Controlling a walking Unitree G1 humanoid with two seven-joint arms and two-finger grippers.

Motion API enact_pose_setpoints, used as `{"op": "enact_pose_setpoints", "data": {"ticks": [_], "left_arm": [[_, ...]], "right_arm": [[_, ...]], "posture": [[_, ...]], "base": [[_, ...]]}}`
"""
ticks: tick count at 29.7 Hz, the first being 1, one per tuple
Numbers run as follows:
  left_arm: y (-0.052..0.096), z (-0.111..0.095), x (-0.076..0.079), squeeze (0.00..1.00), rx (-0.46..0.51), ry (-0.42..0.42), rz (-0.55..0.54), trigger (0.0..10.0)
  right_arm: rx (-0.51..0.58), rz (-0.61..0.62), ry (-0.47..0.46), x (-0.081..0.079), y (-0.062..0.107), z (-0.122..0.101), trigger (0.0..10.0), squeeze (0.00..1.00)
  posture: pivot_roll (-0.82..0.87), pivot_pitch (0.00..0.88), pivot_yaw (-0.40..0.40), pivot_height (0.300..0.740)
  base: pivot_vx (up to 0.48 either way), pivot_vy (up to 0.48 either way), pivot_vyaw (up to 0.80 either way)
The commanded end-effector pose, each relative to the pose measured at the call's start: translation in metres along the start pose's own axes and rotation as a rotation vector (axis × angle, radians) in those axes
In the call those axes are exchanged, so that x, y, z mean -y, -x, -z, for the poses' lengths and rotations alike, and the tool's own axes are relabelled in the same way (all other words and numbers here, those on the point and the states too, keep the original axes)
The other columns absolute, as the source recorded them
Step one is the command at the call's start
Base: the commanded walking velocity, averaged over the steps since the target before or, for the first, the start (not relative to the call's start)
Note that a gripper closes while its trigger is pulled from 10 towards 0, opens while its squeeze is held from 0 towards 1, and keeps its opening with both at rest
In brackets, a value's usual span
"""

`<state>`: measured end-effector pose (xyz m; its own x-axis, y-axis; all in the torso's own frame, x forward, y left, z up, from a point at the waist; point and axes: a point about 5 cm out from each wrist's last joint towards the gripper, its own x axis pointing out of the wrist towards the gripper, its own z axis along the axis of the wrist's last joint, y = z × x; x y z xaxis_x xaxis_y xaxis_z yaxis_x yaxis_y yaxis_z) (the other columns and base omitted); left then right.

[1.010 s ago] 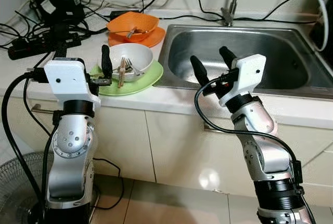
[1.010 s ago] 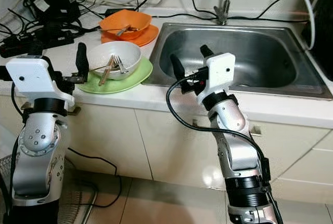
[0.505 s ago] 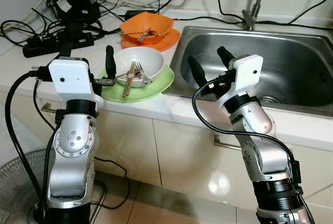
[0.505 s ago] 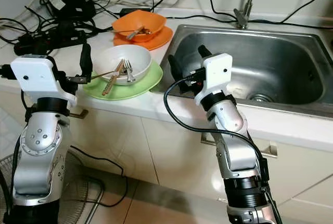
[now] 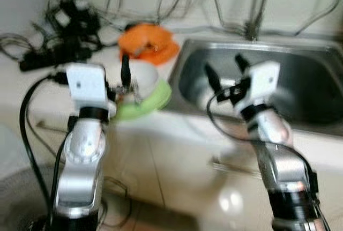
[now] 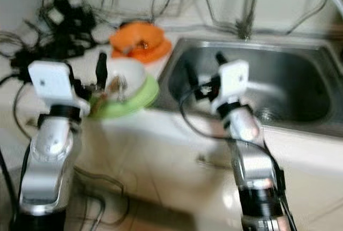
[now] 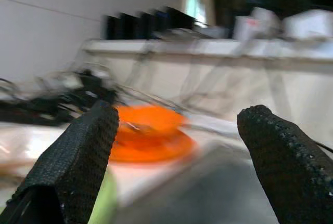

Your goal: Kitchen organization

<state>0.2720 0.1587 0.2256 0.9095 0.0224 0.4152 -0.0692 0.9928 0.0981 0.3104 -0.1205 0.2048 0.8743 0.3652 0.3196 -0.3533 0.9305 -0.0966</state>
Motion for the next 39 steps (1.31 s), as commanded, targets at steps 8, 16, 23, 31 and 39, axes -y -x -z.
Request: {"op": "enact_pose_setpoints", "data": {"ticks": [8,16,23,31,39], "left_arm": [[0.005,0.005,-0.004,0.00,-0.027,0.009,-0.016,10.0],[0.008,0.008,-0.003,0.00,-0.035,0.018,-0.004,10.0],[0.011,0.017,-0.002,0.00,-0.065,0.020,0.010,10.0],[0.002,0.027,0.002,0.00,-0.077,0.020,0.055,10.0],[-0.001,0.032,0.008,0.00,-0.073,0.047,0.051,10.0]], "right_arm": [[0.017,-0.047,-0.006,-0.013,-0.001,-0.003,10.0,0.00],[0.012,-0.045,-0.010,-0.013,-0.002,-0.003,10.0,0.00],[0.009,-0.044,-0.009,-0.012,-0.002,-0.003,10.0,0.00],[0.012,-0.021,0.008,-0.006,0.000,-0.003,10.0,0.00],[0.001,-0.019,0.037,0.002,0.004,-0.005,10.0,0.00]], "posture": [[-0.08,0.000,0.063,0.740],[-0.08,0.000,0.062,0.740],[-0.09,0.000,0.063,0.740],[-0.12,0.000,0.082,0.740],[-0.15,0.000,0.061,0.740]], "base": [[0.000,0.000,0.00],[0.000,0.000,0.00],[0.000,0.000,-0.08],[0.000,0.000,0.00],[0.000,0.000,0.00]]}}
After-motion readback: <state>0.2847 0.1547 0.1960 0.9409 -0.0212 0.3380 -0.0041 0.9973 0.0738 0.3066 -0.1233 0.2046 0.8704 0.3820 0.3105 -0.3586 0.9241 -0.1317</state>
